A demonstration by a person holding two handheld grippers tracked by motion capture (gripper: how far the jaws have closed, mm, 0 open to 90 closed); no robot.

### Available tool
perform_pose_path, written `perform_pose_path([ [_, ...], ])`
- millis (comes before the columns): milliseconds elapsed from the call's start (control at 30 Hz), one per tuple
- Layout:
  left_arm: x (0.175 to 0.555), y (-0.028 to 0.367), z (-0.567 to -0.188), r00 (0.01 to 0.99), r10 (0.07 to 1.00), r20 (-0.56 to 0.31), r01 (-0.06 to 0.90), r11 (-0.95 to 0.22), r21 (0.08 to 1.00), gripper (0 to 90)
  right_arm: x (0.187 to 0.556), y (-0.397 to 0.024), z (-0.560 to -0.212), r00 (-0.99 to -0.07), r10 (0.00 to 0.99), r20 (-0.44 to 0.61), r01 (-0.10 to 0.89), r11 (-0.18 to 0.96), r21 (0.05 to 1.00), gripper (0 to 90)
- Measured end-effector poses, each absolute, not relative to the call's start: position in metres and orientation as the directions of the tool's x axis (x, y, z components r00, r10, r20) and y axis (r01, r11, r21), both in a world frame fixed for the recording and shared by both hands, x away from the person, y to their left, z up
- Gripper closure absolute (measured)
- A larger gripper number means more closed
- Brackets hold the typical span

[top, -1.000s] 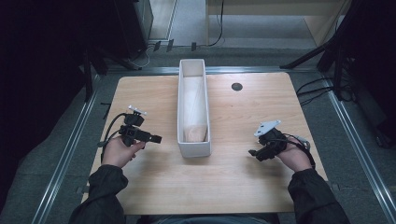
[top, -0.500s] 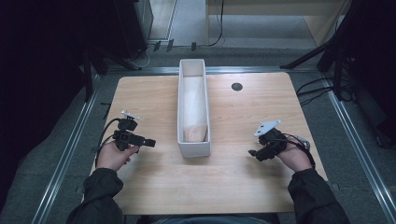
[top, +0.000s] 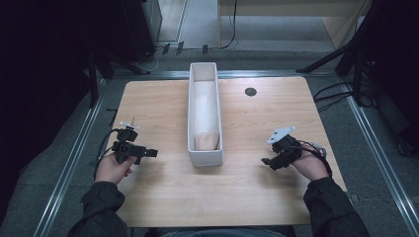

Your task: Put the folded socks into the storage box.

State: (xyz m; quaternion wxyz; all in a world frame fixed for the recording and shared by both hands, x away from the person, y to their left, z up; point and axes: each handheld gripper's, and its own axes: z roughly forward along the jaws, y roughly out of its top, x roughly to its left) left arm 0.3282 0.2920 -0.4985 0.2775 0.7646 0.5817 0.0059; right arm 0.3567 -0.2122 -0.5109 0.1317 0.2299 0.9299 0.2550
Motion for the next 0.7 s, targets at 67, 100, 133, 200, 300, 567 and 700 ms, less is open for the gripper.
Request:
perform_pose_path([
  [67,0.3274,0.2953,-0.4984,0.32,0.888,-0.33,0.888,-0.16,0.431,33.8,0.3573,-0.2121,-0.511,-0.861,0.493,-0.129,0.357,0.765,0.536,21.4],
  [100,0.3268,0.2965,-0.498,0.319,0.887,-0.334,0.889,-0.158,0.43,33.1,0.3574,-0.212,-0.5111,-0.861,0.492,-0.127,0.358,0.766,0.534,21.4],
  [133,0.3261,0.2975,-0.4982,0.321,0.886,-0.333,0.887,-0.159,0.433,32.9,0.3575,-0.212,-0.5112,-0.861,0.493,-0.127,0.359,0.765,0.535,21.3],
  [200,0.3251,0.299,-0.4984,0.321,0.886,-0.334,0.887,-0.157,0.435,32.7,0.3573,-0.2119,-0.5111,-0.861,0.492,-0.127,0.358,0.766,0.534,21.4],
  [300,0.3251,0.3014,-0.4988,0.316,0.884,-0.345,0.889,-0.149,0.432,32.6,0.3572,-0.2117,-0.5111,-0.862,0.49,-0.127,0.358,0.767,0.533,21.4],
  [567,0.3248,0.3018,-0.4988,0.316,0.879,-0.357,0.891,-0.146,0.43,32.2,0.3576,-0.2113,-0.5112,-0.864,0.486,-0.13,0.354,0.771,0.529,21.4],
  [700,0.325,0.3015,-0.4991,0.317,0.878,-0.358,0.892,-0.147,0.428,31.9,0.3576,-0.2114,-0.5112,-0.865,0.486,-0.129,0.354,0.771,0.529,21.4],
])
